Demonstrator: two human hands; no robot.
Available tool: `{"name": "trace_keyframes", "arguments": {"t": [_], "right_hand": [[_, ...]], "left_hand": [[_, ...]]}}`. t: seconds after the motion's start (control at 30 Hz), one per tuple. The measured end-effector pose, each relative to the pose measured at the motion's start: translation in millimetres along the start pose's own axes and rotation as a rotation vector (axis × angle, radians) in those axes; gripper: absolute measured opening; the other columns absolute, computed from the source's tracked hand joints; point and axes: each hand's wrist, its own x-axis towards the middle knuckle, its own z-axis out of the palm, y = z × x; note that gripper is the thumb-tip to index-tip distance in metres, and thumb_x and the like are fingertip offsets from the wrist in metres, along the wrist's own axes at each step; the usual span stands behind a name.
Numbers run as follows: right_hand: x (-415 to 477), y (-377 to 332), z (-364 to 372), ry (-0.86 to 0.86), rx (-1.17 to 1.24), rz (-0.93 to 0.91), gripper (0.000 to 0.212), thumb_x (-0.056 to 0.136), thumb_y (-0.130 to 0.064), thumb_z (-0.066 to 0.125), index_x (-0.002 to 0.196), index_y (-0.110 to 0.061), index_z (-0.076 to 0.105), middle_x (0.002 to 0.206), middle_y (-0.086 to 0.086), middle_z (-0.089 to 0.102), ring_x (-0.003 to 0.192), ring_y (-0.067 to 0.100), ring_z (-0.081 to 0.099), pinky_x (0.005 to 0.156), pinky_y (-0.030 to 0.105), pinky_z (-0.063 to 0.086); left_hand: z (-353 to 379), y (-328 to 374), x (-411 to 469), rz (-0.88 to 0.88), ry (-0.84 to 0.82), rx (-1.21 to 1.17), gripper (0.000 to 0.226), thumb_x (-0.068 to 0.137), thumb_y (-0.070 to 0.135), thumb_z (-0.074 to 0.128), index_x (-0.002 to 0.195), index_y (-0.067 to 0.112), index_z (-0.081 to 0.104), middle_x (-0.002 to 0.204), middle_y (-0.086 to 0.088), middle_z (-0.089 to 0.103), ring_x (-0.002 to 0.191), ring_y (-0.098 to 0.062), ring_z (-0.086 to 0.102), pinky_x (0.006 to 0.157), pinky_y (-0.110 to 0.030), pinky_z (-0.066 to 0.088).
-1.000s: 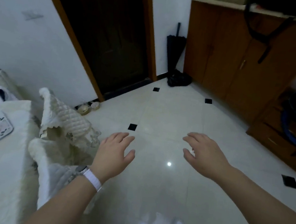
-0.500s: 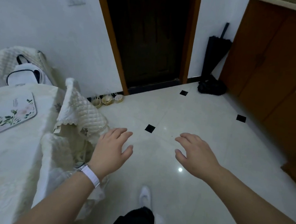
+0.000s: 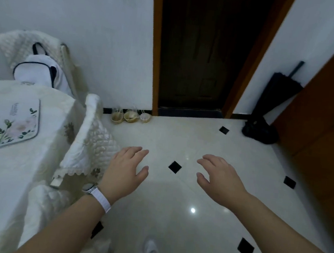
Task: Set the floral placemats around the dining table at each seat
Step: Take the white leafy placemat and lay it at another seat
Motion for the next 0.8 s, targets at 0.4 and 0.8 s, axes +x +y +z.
{"name": "trace_keyframes", "arguments": {"t": [0.4, 0.8], "right_hand": [[184.5, -107.7, 12.8, -0.09, -0.016, -0.399, 0.046, 0.095, -0.042, 0.045, 0.138, -0.025, 0.048, 0.145, -0.005, 0.043, 0.132, 0.016, 0.038, 0.109, 0.034, 0.032], [339.9, -174.4, 41.1, -0.211, 0.08, -0.766, 0.043, 0.094, -0.038, 0.047, 0.135, -0.024, 0.051, 0.142, -0.002, 0.046, 0.129, 0.018, 0.04, 0.105, 0.035, 0.032]], "left_hand": [[-47.9, -125.8, 7.2, -0.429, 0.113, 0.047, 0.053, 0.085, 0.046, 0.048, 0.13, 0.02, 0.06, 0.13, -0.004, 0.059, 0.119, -0.028, 0.053, 0.097, -0.045, 0.044], [-56.3, -180.3, 27.3, -0.828, 0.146, 0.209, 0.051, 0.081, 0.048, 0.046, 0.12, 0.02, 0.065, 0.123, -0.005, 0.064, 0.115, -0.029, 0.057, 0.09, -0.045, 0.049]]}}
